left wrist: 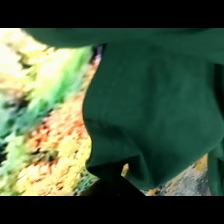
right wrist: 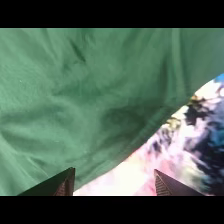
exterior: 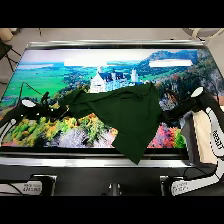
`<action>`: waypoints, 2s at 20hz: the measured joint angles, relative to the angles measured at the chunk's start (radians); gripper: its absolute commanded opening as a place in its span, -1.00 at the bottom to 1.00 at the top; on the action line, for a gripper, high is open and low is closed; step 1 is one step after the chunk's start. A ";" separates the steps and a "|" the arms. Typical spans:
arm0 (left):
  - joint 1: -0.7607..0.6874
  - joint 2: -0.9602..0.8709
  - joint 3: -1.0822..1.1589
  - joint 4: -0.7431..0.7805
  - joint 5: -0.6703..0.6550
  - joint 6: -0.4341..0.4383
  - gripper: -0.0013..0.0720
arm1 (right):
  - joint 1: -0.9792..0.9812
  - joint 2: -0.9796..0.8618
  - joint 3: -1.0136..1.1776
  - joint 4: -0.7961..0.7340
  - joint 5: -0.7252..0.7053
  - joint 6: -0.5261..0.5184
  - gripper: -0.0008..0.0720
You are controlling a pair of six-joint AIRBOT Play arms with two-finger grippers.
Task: Fold the shirts.
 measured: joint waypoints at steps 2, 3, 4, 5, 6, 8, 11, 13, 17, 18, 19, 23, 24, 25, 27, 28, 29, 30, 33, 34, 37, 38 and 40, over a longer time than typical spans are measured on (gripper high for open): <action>-0.001 0.018 0.009 -0.004 -0.005 0.017 -0.89 | 0.003 0.009 -0.054 0.047 -0.019 -0.005 0.38; -0.001 0.028 0.011 -0.007 -0.005 0.023 -0.89 | 0.008 0.010 -0.082 0.076 -0.018 -0.007 0.38; -0.001 0.036 0.012 -0.006 -0.005 0.028 -0.89 | 0.016 0.013 -0.101 0.085 -0.020 -0.013 0.38; 0.000 0.047 0.014 -0.007 -0.005 0.034 -0.89 | 0.022 0.020 -0.122 0.092 -0.027 -0.017 0.38; 0.000 0.056 0.016 -0.009 -0.006 0.040 -0.89 | 0.032 0.026 -0.142 0.097 -0.026 -0.021 0.38; -0.001 0.069 0.016 -0.009 -0.011 0.048 -0.89 | 0.050 0.044 -0.179 0.098 -0.036 -0.023 0.36; -0.001 0.085 0.017 -0.010 -0.012 0.054 -0.89 | 0.078 0.079 -0.220 0.088 -0.062 -0.026 0.25; -0.001 0.095 0.017 -0.011 -0.013 0.056 -0.89 | 0.089 0.103 -0.234 0.058 -0.070 -0.024 0.08; -0.001 0.112 0.017 -0.011 -0.015 0.061 -0.89 | 0.095 0.154 -0.269 0.010 -0.068 -0.004 -0.92; -0.001 0.115 0.017 -0.011 -0.016 0.063 -0.89 | 0.095 0.162 -0.278 0.010 -0.071 0.004 -0.92; -0.001 0.117 0.017 -0.012 -0.017 0.063 -0.90 | 0.097 0.168 -0.285 0.015 -0.080 0.011 -0.92; 0.000 0.174 0.053 -0.008 -0.032 0.097 -0.90 | 0.097 0.230 -0.264 0.040 -0.115 0.015 -0.93; 0.001 0.214 0.085 -0.009 -0.037 0.109 -0.90 | 0.097 0.267 -0.230 0.048 -0.118 0.011 -0.93; 0.007 0.263 0.130 -0.009 -0.038 0.117 -0.90 | 0.097 0.310 -0.183 0.048 -0.125 0.007 -0.93; 0.034 0.379 0.254 -0.008 -0.026 0.127 -0.90 | 0.097 0.418 -0.039 0.035 -0.143 0.001 -0.93; 0.055 0.441 0.329 -0.008 -0.009 0.127 -0.90 | 0.097 0.481 0.059 0.012 -0.164 -0.001 -0.93; 0.084 0.509 0.414 0.000 0.021 0.119 -0.90 | 0.097 0.547 0.166 -0.021 -0.195 -0.002 -0.93; 0.113 0.571 0.489 0.021 0.049 0.106 -0.90 | 0.097 0.608 0.264 -0.060 -0.233 0.005 -0.93; 0.201 0.754 0.659 0.118 0.129 0.023 -0.90 | 0.098 0.778 0.515 -0.190 -0.357 0.067 -0.93; 0.221 0.803 0.686 0.151 0.142 -0.006 -0.90 | 0.097 0.823 0.563 -0.219 -0.381 0.080 -0.93; 0.256 0.902 0.733 0.219 0.136 -0.075 -0.90 | 0.097 0.911 0.642 -0.275 -0.406 0.104 -0.93; 0.262 0.921 0.740 0.232 0.132 -0.087 -0.90 | 0.097 0.929 0.657 -0.285 -0.406 0.109 -0.93; 0.269 0.940 0.752 0.248 0.110 -0.105 -0.90 | 0.097 0.948 0.674 -0.301 -0.397 0.116 -0.93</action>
